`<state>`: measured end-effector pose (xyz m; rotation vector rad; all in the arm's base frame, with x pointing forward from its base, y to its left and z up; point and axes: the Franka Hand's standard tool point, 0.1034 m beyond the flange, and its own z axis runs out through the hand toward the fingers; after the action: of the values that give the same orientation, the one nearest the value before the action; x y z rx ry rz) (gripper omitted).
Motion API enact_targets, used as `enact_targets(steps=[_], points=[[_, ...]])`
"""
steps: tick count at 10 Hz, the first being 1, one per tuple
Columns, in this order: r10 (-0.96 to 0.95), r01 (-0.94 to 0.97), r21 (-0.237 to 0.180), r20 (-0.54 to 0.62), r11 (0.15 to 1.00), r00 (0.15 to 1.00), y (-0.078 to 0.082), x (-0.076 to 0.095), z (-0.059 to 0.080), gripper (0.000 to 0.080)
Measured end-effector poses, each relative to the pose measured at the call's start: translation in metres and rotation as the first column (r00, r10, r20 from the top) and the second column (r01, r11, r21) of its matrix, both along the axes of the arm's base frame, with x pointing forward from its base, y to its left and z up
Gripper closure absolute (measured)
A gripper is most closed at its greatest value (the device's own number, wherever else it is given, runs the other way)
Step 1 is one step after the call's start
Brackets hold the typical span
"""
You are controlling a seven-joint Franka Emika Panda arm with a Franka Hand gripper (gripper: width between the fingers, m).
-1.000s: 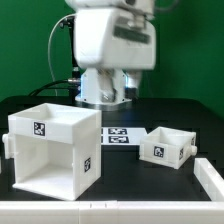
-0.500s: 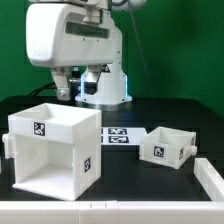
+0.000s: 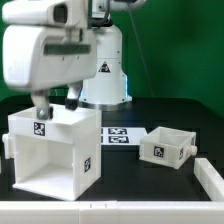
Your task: Assemble drawer
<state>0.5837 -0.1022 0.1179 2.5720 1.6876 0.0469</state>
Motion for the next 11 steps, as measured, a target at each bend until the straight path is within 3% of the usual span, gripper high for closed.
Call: enact_targets(steps=[2,5,6,7,9,10,11], points=[[-0.014,0.014,0.006,-0.02,1.0,1.0,-0.005,-0.006,-0.017,0.015],[-0.048,0.048,0.009,-0.008,0.999,0.999,-0.001,-0.009,-0.02,0.015],[-0.048,0.048,0.009,-0.008,0.999,0.999,-0.001,-0.009,-0.02,0.0271],[-0.048,0.048,0.009,-0.008,0.999,0.999,-0.001,-0.009,-0.02,0.0271],[-0.049,0.049,0.009,-0.008,0.999,0.999,-0.001,-0.009,-0.02,0.0558],[-0.049,0.049,0.009,-0.008,0.999,0.999,-0.001,-0.009,-0.02,0.0558],[-0.049,0.049,0.009,-0.008,0.999,0.999,-0.001,-0.009,-0.02,0.0727]])
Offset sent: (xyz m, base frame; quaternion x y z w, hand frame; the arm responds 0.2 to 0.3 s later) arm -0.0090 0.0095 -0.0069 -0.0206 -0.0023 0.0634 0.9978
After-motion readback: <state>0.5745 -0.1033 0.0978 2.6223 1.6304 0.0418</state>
